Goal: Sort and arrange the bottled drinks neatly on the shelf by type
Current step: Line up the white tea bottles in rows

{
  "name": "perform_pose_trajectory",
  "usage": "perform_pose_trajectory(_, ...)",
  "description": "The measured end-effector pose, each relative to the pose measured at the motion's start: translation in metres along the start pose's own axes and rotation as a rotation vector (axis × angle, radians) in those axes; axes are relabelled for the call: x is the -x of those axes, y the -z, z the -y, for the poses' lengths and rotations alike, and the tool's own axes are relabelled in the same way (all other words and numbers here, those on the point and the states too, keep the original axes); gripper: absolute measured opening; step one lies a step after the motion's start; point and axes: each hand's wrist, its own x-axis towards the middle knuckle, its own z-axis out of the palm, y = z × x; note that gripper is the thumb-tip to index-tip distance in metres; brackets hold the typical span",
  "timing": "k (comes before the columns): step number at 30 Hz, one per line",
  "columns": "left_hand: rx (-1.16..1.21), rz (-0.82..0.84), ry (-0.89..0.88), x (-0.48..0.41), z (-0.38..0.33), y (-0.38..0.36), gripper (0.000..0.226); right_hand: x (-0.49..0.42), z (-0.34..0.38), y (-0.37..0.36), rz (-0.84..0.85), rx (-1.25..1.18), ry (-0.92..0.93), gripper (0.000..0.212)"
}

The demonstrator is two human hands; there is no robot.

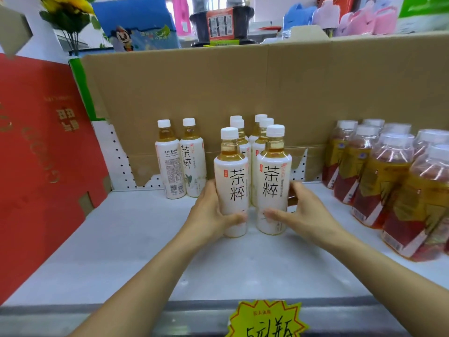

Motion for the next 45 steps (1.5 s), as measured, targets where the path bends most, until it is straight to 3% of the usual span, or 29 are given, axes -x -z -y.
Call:
perform_pose_trajectory(12,0.06,0.004,-0.012,-0.015,-0.012,-0.018,0.079,-0.019,-0.001,0.008,0.108,0.0,-0.037,0.06)
perform_pose_trajectory(15,0.043,0.005,-0.021,-0.013,-0.014,-0.005,0.09,-0.021,0.017,0.016,-0.115,0.091,0.145,0.079)
perform_pose_trajectory(18,-0.04,-0.141,-0.08,-0.023,-0.014,0.029,0.081,-0.031,0.063,0.022,-0.376,0.181,0.459,0.065)
perform_pose_trajectory(20,-0.017,-0.262,-0.105,-0.035,-0.013,0.058,0.068,-0.041,0.103,0.016,-0.43,0.241,0.623,0.052)
perform_pose_trajectory(23,0.003,-0.407,-0.059,-0.063,-0.006,0.097,0.056,-0.061,0.156,-0.011,-0.365,0.241,0.739,0.041)
perform_pose_trajectory(25,0.015,-0.457,-0.012,-0.084,0.002,0.117,0.054,-0.086,0.18,-0.04,-0.248,0.207,0.67,0.041)
perform_pose_trajectory(28,0.081,-0.435,0.045,-0.113,0.009,0.135,0.055,-0.136,0.198,-0.081,-0.057,0.122,0.298,0.049)
perform_pose_trajectory(31,0.2,-0.358,0.047,-0.13,0.007,0.139,0.033,-0.175,0.193,-0.109,-0.033,0.078,-0.035,0.047)
perform_pose_trajectory(33,0.263,-0.318,0.038,-0.137,0.009,0.139,0.025,-0.187,0.188,-0.12,-0.038,0.045,-0.128,0.043)
perform_pose_trajectory(37,0.23,-0.246,0.027,-0.138,0.016,0.145,0.024,-0.187,0.184,-0.125,-0.032,0.126,-0.114,0.038)
perform_pose_trajectory(45,0.188,-0.259,-0.087,-0.098,0.016,0.153,0.024,-0.138,0.183,-0.114,-0.039,0.281,0.163,0.037)
